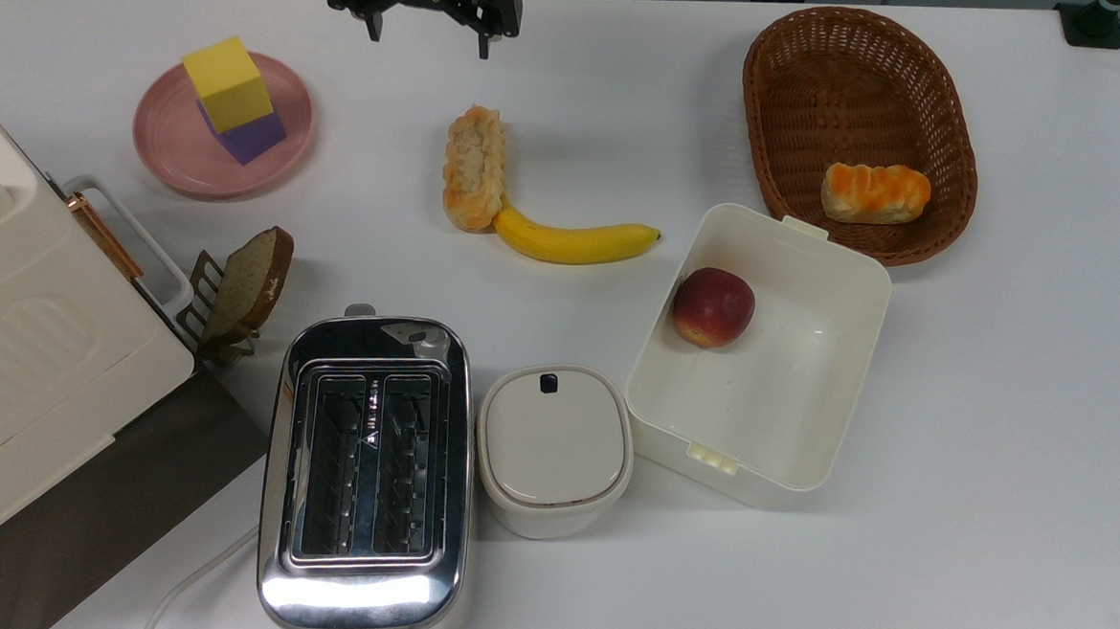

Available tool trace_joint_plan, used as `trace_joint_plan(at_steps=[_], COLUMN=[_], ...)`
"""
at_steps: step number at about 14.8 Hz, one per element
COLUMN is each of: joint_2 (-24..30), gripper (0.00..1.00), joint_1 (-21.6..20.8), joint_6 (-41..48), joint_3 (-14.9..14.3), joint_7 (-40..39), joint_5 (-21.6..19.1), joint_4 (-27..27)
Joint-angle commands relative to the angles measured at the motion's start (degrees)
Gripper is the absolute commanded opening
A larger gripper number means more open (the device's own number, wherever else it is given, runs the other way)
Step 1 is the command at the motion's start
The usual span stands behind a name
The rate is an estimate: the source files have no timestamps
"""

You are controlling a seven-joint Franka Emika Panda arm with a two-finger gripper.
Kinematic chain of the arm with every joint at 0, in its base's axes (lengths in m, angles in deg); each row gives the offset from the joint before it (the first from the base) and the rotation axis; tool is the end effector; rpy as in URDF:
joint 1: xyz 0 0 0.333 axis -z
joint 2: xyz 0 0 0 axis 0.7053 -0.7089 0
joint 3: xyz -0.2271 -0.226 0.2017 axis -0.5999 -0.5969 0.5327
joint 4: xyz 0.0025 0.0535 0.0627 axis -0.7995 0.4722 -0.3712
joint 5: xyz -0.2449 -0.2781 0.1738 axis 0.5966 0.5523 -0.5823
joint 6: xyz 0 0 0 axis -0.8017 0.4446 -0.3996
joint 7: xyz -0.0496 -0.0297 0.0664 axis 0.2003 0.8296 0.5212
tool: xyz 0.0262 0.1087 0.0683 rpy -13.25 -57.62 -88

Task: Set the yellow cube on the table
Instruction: 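Move the gripper over the yellow cube on the pink plate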

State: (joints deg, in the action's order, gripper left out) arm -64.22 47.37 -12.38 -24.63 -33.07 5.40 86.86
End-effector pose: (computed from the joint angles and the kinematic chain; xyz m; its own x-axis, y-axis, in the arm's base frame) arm 0.5943 -0.0199 0.5875 0.9805 -0.0766 -0.1812 -0.0664 -0.9959 0.0614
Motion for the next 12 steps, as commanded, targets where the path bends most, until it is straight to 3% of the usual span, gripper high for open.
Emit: trace_joint_plan(at_steps=[1,12], joint_2=[1.2,4.2], gripper=[1.00,1.00], joint_1=[-0.9,-1.3], joint_6=[-1.6,-14.6], joint_3=[-0.3,-0.1], joint_7=[-0.1,0.2], joint_5=[-1.0,-1.5], joint_4=[3.7,15.5])
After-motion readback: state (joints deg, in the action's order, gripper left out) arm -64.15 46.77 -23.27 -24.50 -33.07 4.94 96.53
